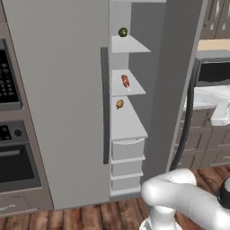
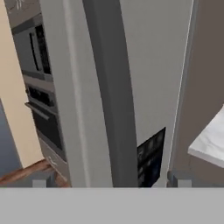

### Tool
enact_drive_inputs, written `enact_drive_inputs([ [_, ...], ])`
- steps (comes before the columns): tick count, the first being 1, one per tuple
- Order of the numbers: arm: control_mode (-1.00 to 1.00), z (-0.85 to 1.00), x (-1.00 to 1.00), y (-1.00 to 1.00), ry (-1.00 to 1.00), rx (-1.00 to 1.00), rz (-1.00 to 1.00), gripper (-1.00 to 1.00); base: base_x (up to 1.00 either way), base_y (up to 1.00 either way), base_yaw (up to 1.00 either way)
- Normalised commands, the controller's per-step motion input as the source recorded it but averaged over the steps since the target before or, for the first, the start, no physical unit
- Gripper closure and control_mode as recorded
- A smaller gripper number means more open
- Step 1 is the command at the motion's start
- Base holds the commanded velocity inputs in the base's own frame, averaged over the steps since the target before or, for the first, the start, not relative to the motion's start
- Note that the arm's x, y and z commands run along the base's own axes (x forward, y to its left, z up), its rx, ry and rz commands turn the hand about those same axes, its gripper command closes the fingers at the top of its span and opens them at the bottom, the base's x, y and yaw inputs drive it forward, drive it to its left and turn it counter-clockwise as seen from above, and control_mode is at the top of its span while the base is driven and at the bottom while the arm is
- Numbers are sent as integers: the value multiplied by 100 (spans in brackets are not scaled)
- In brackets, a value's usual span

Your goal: Store the kebab skewer in the freezer for long-term storage. Close the freezer door after placing the cooked food.

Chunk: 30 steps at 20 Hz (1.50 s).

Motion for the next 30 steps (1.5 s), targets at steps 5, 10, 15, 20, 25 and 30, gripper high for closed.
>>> enact_drive_inputs([
  [5,-100,-16,41,-2,-9,-1,14,-100,0,0,0],
  [10,-100,-3,17,6,0,-2,11,-100,0,0,0],
  [15,-100,-3,0,61,0,0,9,-100,0,0,0],
  [20,-100,-4,0,50,0,0,3,-100,0,0,0],
  [25,-100,-4,0,42,0,0,3,-100,0,0,0],
  [30,-100,-2,0,49,0,0,3,-100,0,0,0],
])
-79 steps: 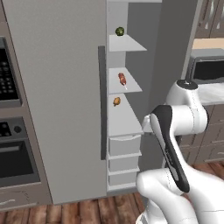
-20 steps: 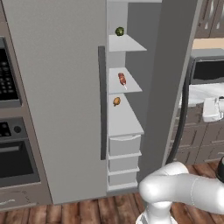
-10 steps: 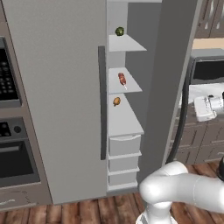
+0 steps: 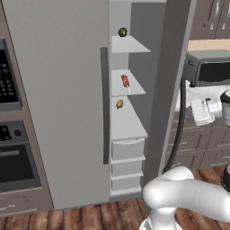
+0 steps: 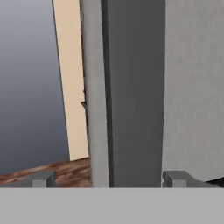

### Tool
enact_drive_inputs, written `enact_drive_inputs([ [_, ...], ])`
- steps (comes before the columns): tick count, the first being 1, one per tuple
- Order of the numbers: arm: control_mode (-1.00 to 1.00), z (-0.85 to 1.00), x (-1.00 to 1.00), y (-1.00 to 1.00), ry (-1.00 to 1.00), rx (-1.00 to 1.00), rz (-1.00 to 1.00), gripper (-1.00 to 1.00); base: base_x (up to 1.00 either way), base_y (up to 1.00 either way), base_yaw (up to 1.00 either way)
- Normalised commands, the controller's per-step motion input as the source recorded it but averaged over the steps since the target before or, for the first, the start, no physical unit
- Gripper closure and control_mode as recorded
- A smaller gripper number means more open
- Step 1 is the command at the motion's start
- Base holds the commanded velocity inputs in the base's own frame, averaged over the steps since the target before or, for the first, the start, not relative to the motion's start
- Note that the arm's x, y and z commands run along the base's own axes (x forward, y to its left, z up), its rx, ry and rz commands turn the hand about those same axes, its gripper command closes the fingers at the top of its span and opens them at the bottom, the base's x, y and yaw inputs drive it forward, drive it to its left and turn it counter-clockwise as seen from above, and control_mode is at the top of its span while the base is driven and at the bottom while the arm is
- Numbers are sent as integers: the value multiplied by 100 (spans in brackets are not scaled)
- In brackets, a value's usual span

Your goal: Store the kebab skewer in the freezer for long-term storage. Close the freezer door after placing the cooked food.

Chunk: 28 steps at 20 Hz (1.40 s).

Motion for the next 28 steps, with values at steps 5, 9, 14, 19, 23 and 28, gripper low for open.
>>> enact_drive_inputs([
  [5,-100,-1,0,88,0,-1,0,-100,0,0,0],
  [9,-100,0,0,100,0,-2,0,-100,0,0,0],
  [14,-100,0,17,95,0,-4,-10,-100,0,0,0],
  [19,-100,0,37,61,10,-1,-20,-100,0,0,0],
  [23,-100,7,48,40,22,-4,-29,-100,0,0,0],
  [28,-100,11,56,10,24,0,-24,-100,0,0,0],
])
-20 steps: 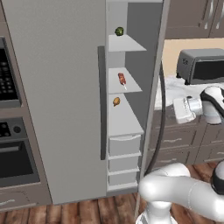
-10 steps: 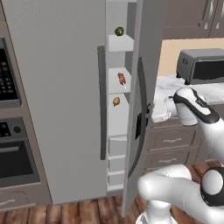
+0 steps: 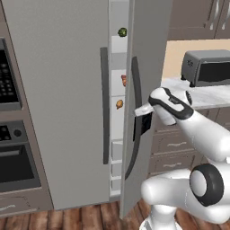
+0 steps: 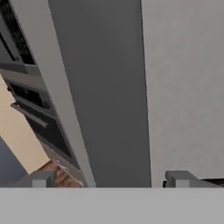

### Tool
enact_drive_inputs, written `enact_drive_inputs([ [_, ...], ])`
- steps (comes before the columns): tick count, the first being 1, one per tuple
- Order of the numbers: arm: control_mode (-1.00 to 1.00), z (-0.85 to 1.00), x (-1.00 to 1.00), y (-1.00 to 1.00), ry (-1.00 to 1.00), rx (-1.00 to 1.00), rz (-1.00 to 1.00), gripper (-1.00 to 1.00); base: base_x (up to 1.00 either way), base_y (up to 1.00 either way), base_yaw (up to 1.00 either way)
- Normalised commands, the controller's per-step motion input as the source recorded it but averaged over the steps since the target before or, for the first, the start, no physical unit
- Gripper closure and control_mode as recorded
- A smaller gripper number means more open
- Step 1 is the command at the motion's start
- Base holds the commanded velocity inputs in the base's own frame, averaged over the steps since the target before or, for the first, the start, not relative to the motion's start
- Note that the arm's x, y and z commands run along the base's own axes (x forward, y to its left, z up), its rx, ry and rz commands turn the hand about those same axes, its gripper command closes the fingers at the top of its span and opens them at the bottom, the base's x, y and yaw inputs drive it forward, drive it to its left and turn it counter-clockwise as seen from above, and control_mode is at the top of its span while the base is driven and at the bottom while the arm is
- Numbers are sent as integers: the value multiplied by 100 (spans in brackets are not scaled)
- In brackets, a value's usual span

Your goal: Store the kebab skewer in the freezer for long-term storage. Close the freezer door after placing the cooked food.

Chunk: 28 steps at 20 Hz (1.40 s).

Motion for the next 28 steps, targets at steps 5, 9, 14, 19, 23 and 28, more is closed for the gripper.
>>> enact_drive_inputs([
  [5,-100,0,27,0,8,0,-13,-100,0,0,0],
  [9,-100,6,26,1,6,0,-13,-100,0,0,0],
  [14,-100,13,35,34,8,-3,-15,-100,0,0,0],
  [19,-100,3,32,41,3,-12,-14,-100,0,0,0],
  [23,-100,11,31,12,1,-12,-11,-100,0,0,0],
  [28,-100,18,34,2,6,-11,-9,-100,0,0,0],
])
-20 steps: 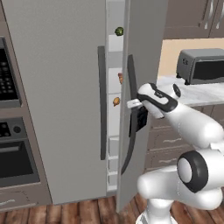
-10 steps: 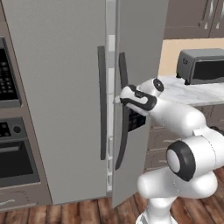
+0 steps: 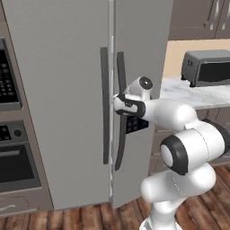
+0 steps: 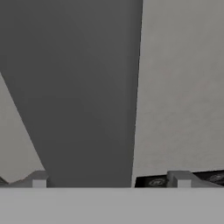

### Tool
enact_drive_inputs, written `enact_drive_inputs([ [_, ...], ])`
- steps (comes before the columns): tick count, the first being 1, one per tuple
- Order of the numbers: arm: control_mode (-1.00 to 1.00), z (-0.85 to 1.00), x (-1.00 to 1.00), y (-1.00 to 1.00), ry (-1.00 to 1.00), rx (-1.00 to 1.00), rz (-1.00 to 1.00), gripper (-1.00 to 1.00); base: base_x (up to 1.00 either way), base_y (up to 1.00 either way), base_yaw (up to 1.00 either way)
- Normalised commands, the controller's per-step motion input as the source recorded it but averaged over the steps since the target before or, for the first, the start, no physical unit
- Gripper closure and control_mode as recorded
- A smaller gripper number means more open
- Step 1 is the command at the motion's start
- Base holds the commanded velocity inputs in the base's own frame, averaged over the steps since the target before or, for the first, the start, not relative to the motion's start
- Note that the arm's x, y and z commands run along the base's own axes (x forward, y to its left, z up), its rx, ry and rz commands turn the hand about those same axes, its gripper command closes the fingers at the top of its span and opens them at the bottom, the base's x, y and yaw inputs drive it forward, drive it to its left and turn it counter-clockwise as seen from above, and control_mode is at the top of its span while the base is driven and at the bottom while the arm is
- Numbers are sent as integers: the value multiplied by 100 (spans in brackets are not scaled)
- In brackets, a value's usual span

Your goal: Store the kebab skewer in the freezer for long-term storage. Close the freezer door after placing the cooked food.

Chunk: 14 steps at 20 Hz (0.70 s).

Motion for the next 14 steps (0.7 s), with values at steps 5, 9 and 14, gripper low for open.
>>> enact_drive_inputs([
  [5,-100,13,32,2,2,-8,-10,-100,0,0,0],
  [9,-100,3,42,1,0,-4,-11,-100,0,0,0],
  [14,-100,0,35,0,0,0,-6,-100,0,0,0],
])
